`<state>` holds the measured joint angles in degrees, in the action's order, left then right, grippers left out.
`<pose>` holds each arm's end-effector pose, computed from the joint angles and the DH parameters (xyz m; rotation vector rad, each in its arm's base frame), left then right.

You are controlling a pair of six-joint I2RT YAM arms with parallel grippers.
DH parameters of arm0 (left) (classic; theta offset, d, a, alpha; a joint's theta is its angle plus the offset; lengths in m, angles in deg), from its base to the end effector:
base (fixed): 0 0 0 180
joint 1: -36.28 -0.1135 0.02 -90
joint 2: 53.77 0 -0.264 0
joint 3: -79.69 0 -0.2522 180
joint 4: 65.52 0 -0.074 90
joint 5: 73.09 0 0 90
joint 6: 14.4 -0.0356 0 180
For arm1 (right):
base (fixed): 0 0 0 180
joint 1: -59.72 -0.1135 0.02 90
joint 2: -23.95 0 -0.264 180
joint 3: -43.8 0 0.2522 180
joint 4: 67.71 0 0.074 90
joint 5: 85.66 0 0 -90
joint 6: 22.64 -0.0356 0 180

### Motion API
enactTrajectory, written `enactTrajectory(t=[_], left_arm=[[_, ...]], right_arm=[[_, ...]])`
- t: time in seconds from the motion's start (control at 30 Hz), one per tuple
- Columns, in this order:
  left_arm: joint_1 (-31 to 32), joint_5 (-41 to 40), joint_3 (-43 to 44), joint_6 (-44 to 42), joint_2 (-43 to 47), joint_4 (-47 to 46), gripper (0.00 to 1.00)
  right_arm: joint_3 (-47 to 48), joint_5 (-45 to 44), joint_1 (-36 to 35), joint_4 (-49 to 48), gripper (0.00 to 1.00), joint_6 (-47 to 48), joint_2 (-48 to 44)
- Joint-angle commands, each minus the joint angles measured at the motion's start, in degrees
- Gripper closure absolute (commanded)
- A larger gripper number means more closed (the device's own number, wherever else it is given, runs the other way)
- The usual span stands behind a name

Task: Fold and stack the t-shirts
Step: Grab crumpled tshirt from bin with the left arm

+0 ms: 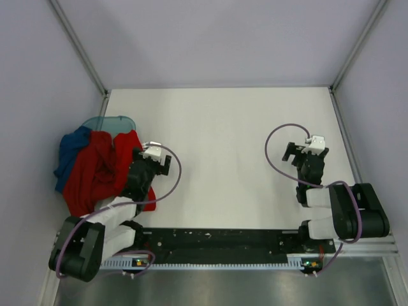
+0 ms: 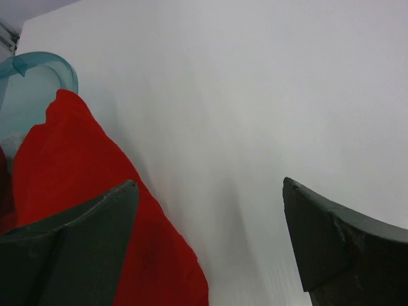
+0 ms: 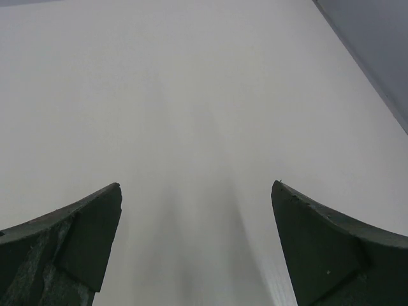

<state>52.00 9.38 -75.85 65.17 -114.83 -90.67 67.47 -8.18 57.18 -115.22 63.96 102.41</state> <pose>0.1956 -0.0502 0.1725 0.3070 1.7423 0.0495 0.2206 0.0021 0.1523 0.1757 1.6869 -0.1079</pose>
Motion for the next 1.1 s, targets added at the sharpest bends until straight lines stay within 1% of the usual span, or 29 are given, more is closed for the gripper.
enactTrajectory(t=[0.0,0.03,0.07,0.1,0.13,0.17,0.2,0.23,0.27,0.3,0.33,0.4,0.43,0.5,0.57,0.6,0.63,0.7,0.73,0.8,0.9,0.93,0.97,1.0,1.03,1.07], left_arm=[[-0.2,1.0,6.2,-0.5,1.9,3.0,0.02],[-0.3,2.0,9.9,-1.2,3.5,8.4,0.02],[-0.3,4.8,14.1,-3.0,5.0,17.6,0.01],[-0.6,9.3,19.4,-6.3,5.5,27.1,0.03],[-0.7,11.6,24.0,-8.4,5.2,34.1,0.06],[-0.8,11.4,29.2,-10.2,4.4,41.8,0.06],[-1.0,9.7,34.5,-11.5,3.2,47.6,0.06],[-1.7,5.4,38.7,-12.2,1.7,54.8,0.06],[-3.5,3.7,43.4,-12.5,0.2,59.9,0.07],[-6.4,3.3,47.8,-12.8,-1.7,63.8,0.07],[-9.6,4.0,51.1,-13.2,-3.5,67.1,0.09],[-17.8,3.4,56.4,-14.3,-7.1,70.2,0.10],[-20.8,2.5,58.5,-15.2,-8.5,70.7,0.11],[-26.6,1.7,62.3,-17.1,-11.2,72.0,0.13],[-33.0,3.0,65.5,-18.0,-13.5,73.7,0.14],[-35.8,4.3,66.7,-18.3,-15.0,74.7,0.15],[-39.7,5.2,67.7,-18.3,-16.3,75.3,0.18],[-43.6,7.2,68.4,-18.4,-18.7,76.3,0.24],[-44.5,9.4,68.4,-18.8,-20.0,77.1,0.28],[-45.1,11.5,68.1,-19.6,-21.6,78.5,0.31],[-45.1,11.3,67.6,-19.4,-23.7,77.8,0.33],[-45.3,10.2,67.7,-19.0,-24.3,76.8,0.35],[-45.3,9.4,68.0,-18.6,-24.8,76.2,0.39],[-45.5,8.9,68.5,-18.2,-25.3,76.0,0.46],[-45.6,8.7,69.2,-17.9,-25.8,76.2,0.56],[-45.6,8.3,69.7,-17.4,-26.0,76.5,0.71]], right_arm=[[1.1,0.3,0.3,-2.5,0.01,0.1,-0.3],[1.1,0.2,0.3,-2.4,0.01,0.1,-0.3],[1.1,0.3,0.2,-2.4,0.01,0.1,-0.3],[1.1,0.3,0.3,-2.4,0.01,0.1,-0.3],[1.2,0.4,0.3,-2.4,0.01,0.1,-0.3],[1.2,0.5,0.3,-2.4,0.01,0.1,-0.3],[1.2,0.6,0.3,-2.4,0.01,0.1,-0.3],[1.0,0.6,0.3,-2.5,0.01,0.1,-0.4],[1.0,1.3,0.3,-2.9,0.01,0.4,-0.9],[1.9,2.8,0.2,0.2,0.01,1.1,-2.5],[4.3,4.1,0.3,7.9,0.01,1.5,-5.2],[10.6,3.9,0.1,21.3,0.01,1.3,-10.6],[12.5,4.0,0.3,24.0,0.01,-0.5,-12.6],[14.9,12.4,0.3,24.4,0.01,-2.6,-16.4],[19.2,22.8,0.2,27.7,0.01,-4.8,-19.0],[21.6,26.5,0.1,30.0,0.02,-6.3,-19.7],[24.5,29.3,-0.2,32.9,0.04,-7.4,-19.9],[29.0,33.8,-2.0,38.0,0.09,-7.8,-19.9],[30.5,34.9,-3.2,39.9,0.11,-7.4,-19.7],[32.9,35.3,-5.9,42.4,0.12,-6.4,-19.9],[33.1,34.1,-8.8,42.5,0.12,-6.3,-21.2],[32.8,34.2,-9.3,42.0,0.12,-6.4,-21.8],[32.5,34.5,-9.5,41.9,0.13,-6.9,-22.1],[32.5,34.7,-9.8,41.9,0.13,-7.0,-22.8],[32.3,35.1,-9.8,41.9,0.14,-7.1,-23.5],[32.0,35.1,-9.8,41.9,0.14,-7.0,-23.9]])
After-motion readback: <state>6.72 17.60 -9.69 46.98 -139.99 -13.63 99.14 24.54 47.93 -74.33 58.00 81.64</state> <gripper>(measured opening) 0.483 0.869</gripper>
